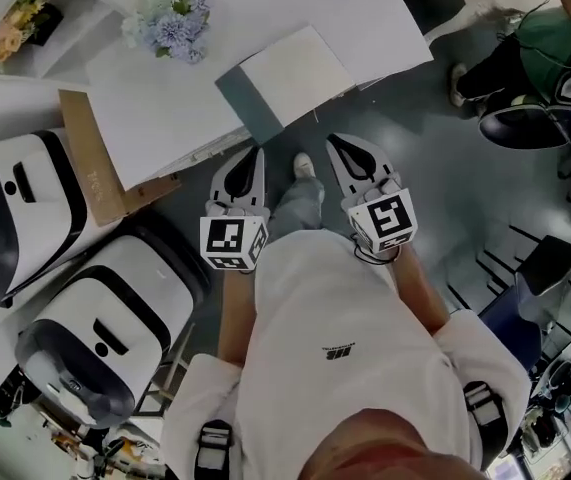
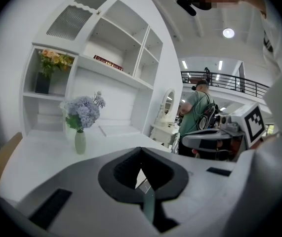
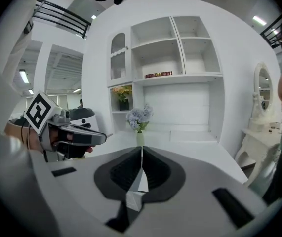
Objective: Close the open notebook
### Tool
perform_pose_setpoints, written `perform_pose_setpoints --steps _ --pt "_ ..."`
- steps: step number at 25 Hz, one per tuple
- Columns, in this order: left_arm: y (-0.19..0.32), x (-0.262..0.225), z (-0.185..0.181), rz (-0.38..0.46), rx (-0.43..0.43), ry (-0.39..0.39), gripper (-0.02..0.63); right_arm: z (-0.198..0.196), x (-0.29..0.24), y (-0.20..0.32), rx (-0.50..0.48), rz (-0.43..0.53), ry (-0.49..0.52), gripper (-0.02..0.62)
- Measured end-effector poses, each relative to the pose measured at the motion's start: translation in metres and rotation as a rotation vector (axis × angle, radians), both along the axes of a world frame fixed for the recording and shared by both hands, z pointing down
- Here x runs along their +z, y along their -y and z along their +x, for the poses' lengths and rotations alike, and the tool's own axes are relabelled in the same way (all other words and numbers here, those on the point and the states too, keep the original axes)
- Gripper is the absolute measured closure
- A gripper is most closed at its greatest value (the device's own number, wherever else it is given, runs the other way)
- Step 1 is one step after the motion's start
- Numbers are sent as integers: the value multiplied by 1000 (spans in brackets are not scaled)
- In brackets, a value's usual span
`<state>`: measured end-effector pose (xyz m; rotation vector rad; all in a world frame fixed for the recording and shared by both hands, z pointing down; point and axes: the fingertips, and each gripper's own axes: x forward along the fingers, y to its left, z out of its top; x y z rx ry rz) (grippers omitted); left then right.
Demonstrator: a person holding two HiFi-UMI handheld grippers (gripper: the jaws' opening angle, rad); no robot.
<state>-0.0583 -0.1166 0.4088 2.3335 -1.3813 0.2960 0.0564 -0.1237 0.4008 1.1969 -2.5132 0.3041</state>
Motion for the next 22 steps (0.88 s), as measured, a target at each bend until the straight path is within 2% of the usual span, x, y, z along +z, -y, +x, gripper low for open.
perform_pose_setpoints --steps 8,14,22 --pt "27 53 -17 -48 -126 -29 606 -34 46 30 -152 -44 -52 598" --pt "21 91 -27 -117 -207 -40 606 -53 77 27 -248 -96 -64 597" --pt "20 149 -32 -190 -229 -62 606 -66 123 27 -304 -135 -92 597"
